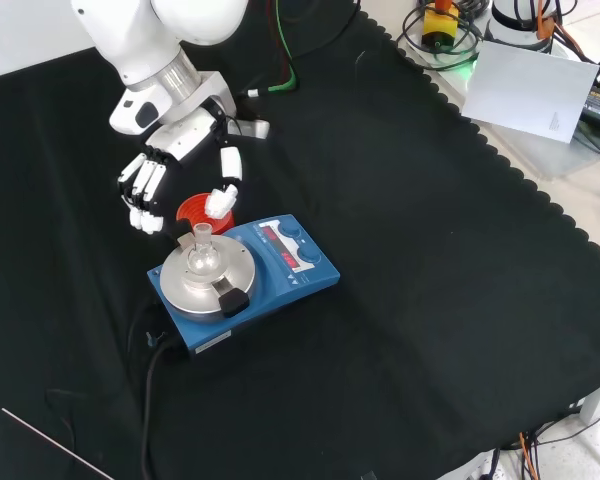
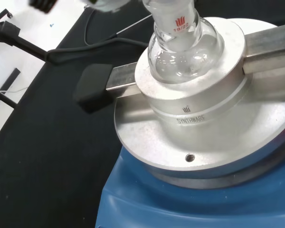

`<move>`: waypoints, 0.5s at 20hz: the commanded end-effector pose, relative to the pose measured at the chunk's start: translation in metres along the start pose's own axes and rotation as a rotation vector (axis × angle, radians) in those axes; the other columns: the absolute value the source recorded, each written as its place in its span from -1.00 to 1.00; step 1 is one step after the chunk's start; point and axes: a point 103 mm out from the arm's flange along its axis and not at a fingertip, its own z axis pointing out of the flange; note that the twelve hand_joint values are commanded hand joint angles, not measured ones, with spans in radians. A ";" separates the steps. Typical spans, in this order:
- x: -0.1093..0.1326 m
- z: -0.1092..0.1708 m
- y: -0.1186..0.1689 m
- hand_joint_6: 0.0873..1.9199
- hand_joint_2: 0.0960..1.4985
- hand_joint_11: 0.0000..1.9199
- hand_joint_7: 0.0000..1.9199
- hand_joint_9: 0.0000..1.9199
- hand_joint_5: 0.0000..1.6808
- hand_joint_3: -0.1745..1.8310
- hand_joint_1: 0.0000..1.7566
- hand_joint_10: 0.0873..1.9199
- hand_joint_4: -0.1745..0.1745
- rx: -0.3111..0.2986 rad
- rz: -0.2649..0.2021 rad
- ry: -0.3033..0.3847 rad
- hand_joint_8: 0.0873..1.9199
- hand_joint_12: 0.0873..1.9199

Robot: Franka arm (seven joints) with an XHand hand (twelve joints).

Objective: Place the round-bottom flask on the heater.

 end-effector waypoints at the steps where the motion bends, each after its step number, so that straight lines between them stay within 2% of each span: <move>1: -0.002 -0.008 -0.007 -0.80 -0.10 -1.00 -0.81 -0.64 -0.58 -0.23 -0.07 -0.33 -0.05 -0.023 0.005 -0.001 -0.42 0.29; 10: -0.001 -0.033 -0.033 -0.87 -0.10 -1.00 -0.82 -0.67 -0.58 -0.24 -0.07 -0.33 -0.03 -0.041 0.007 -0.038 -0.43 0.24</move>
